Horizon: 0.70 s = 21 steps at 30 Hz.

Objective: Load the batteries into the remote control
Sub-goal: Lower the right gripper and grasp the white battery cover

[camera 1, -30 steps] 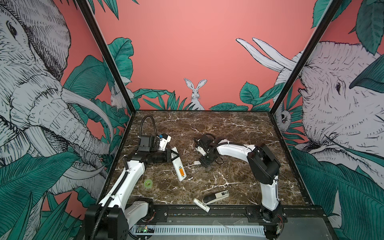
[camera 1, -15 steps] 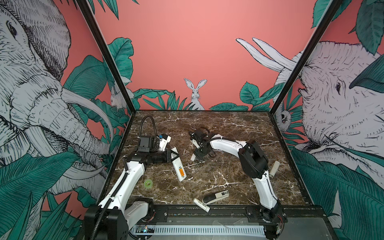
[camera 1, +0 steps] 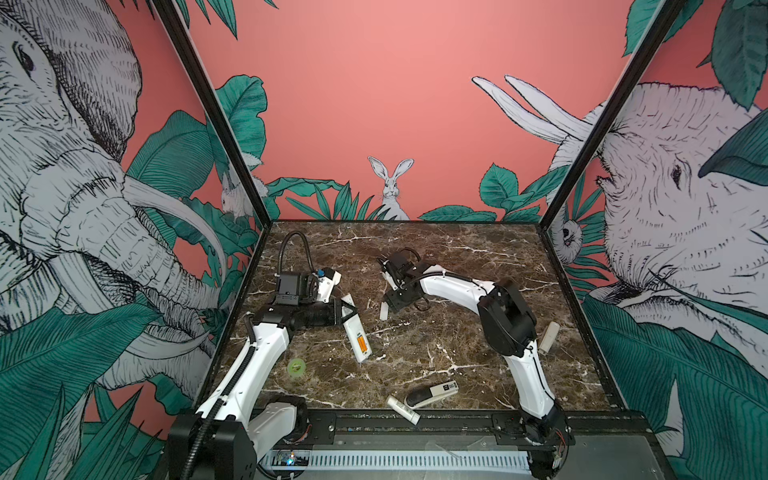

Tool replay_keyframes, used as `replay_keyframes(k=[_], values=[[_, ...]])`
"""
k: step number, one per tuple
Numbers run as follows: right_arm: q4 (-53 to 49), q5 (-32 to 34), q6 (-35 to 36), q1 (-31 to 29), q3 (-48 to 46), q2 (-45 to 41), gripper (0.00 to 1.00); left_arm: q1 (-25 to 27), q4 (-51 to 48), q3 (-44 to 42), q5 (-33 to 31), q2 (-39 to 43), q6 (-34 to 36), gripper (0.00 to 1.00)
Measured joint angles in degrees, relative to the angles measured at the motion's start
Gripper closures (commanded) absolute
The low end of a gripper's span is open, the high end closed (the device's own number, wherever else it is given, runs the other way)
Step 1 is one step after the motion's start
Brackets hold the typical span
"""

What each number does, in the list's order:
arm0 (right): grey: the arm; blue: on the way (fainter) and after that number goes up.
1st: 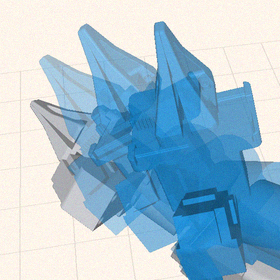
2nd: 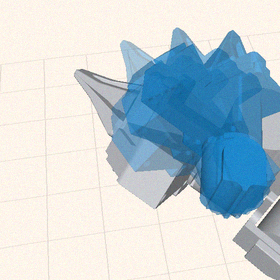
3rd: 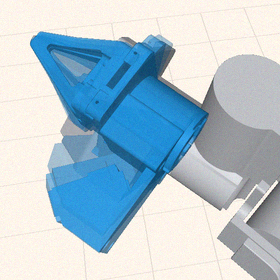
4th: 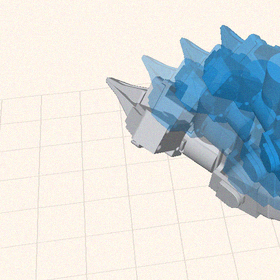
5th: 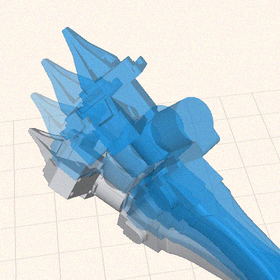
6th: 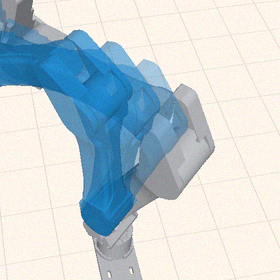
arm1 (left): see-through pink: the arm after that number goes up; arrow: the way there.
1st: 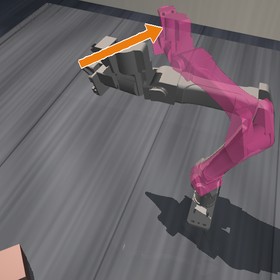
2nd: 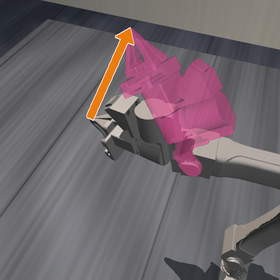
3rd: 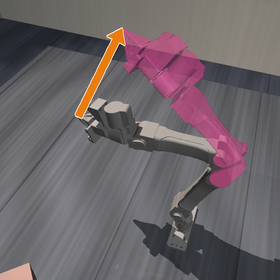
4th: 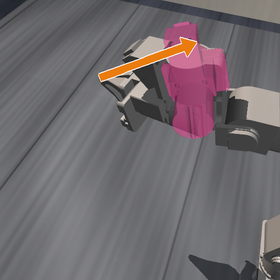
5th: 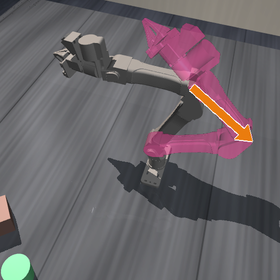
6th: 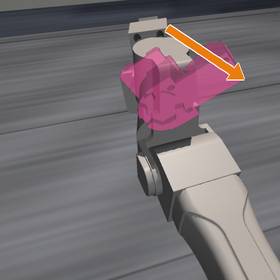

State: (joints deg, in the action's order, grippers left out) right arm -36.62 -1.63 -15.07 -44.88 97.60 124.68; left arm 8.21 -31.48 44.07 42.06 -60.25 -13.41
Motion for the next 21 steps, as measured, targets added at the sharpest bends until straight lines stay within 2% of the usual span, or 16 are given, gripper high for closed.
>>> replay_keyframes(k=[6,11,21], values=[[5.99,-4.11,-6.47,-0.42,-3.5,-0.9,0.29,0.0,-0.02,0.0,-1.18,0.79,0.2,1.0],[8.31,-4.59,-10.12,-1.44,-4.55,-0.9,0.29,0.0,-0.02,0.0,-1.22,0.87,0.2,1.0],[8.24,0.7,-12.94,-5.81,-1.57,1.01,0.29,0.0,0.02,0.0,-1.14,0.87,0.17,1.0]])
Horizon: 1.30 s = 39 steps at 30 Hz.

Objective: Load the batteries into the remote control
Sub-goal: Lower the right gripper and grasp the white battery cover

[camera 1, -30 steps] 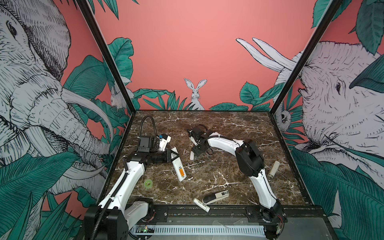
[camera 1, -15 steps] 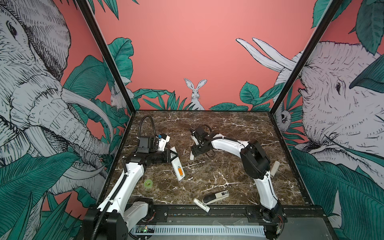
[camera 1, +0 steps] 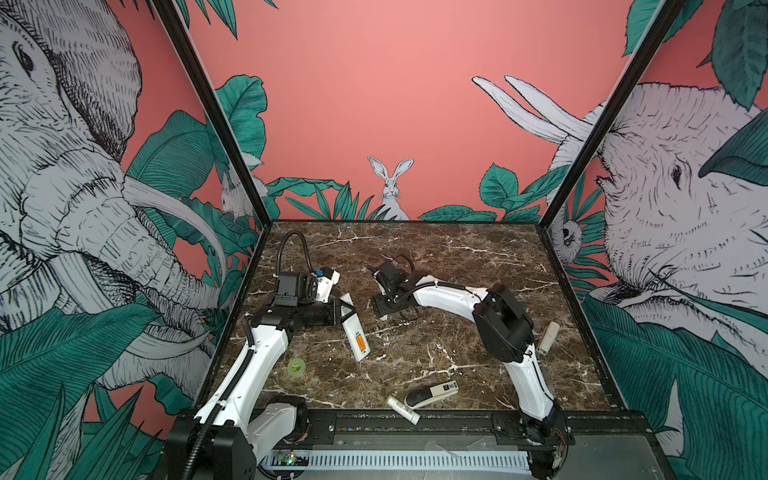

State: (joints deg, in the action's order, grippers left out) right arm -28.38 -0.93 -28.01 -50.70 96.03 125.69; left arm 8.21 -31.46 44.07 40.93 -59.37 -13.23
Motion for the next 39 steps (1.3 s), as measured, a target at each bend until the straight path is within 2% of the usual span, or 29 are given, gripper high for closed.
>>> replay_keyframes(k=[9,13,18,26,30,39], values=[[-2.54,6.32,-0.15,-2.14,-0.26,1.01,0.31,0.0,0.02,0.0,0.26,0.0,0.0,1.0],[-0.37,7.61,-0.24,-2.03,-3.41,-0.48,0.38,0.0,0.04,0.0,0.39,0.0,-0.02,1.0],[1.68,7.61,-0.81,-0.61,-8.09,-3.32,0.42,0.0,0.04,0.0,0.44,0.0,-0.02,1.0],[1.86,6.16,1.46,1.81,-8.72,-3.78,0.43,0.0,0.04,0.0,0.44,0.31,-0.02,1.0],[0.55,4.48,4.46,2.08,-7.54,-3.41,0.44,0.0,0.04,0.0,0.44,0.31,-0.02,1.0],[-2.67,3.21,8.9,2.12,-1.18,0.31,0.53,0.0,0.04,0.0,0.42,0.37,-0.02,1.0]])
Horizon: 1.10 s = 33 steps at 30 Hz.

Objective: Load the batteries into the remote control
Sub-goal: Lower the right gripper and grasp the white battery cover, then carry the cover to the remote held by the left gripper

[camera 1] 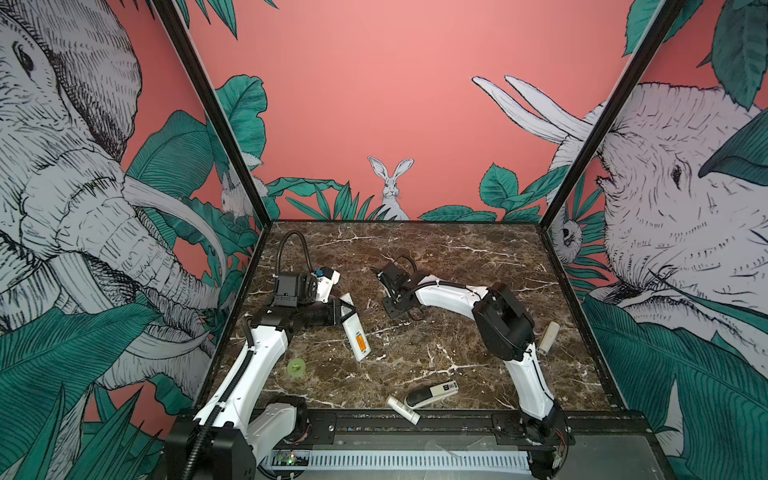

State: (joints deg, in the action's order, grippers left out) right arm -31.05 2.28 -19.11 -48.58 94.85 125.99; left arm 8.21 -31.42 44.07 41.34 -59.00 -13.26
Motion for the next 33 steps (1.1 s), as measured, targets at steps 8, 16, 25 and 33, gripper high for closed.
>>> replay_keyframes(k=[8,16,25,33], values=[[-0.96,-0.22,1.44,0.0,2.73,1.57,0.64,0.0,0.0,0.0,0.0,0.0,0.0,1.0],[1.33,0.22,1.57,0.0,0.26,0.39,0.71,0.0,0.0,0.0,0.02,0.0,-0.02,1.0],[6.03,0.57,2.01,0.0,-15.13,-9.68,0.73,0.0,0.61,-0.35,0.72,0.0,-0.72,1.0],[13.03,-2.84,2.93,-0.02,-30.08,-23.98,0.73,0.0,4.37,-2.69,3.41,0.0,-3.93,1.0]])
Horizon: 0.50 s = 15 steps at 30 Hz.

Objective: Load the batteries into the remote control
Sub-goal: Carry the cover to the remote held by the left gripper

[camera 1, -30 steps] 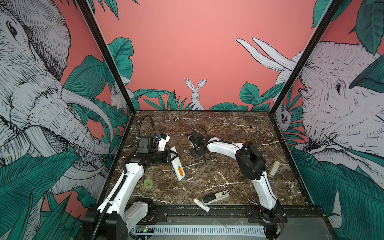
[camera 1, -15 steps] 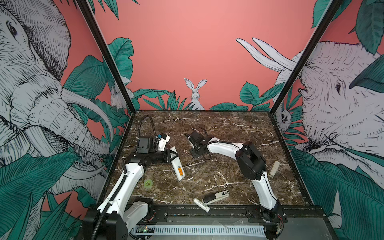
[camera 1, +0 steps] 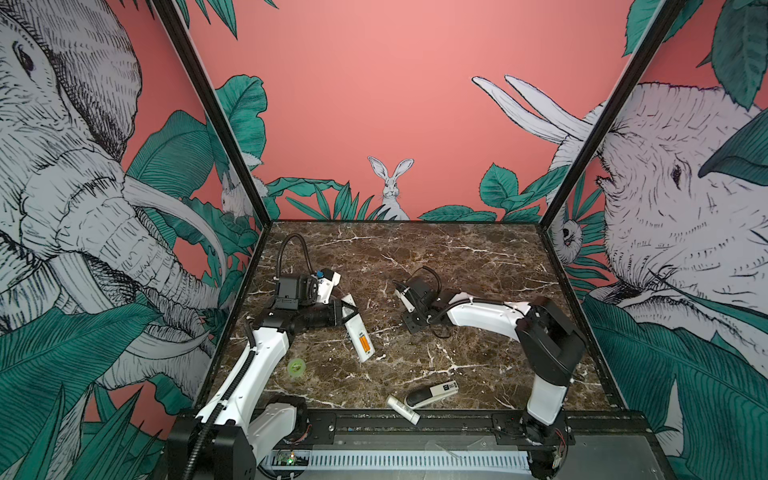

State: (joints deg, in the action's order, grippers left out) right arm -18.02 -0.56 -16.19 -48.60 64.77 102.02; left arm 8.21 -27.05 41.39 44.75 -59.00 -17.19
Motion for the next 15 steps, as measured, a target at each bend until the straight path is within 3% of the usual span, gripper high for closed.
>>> replay_keyframes(k=[8,15], values=[[8.98,-3.17,-0.42,-2.1,-5.44,-12.2,0.74,0.0,6.43,-2.67,4.48,0.0,-4.9,1.0],[16.2,-3.17,-1.66,-5.75,-6.23,-17.73,0.74,0.0,20.26,-7.65,10.32,-0.09,-14.23,1.0]])
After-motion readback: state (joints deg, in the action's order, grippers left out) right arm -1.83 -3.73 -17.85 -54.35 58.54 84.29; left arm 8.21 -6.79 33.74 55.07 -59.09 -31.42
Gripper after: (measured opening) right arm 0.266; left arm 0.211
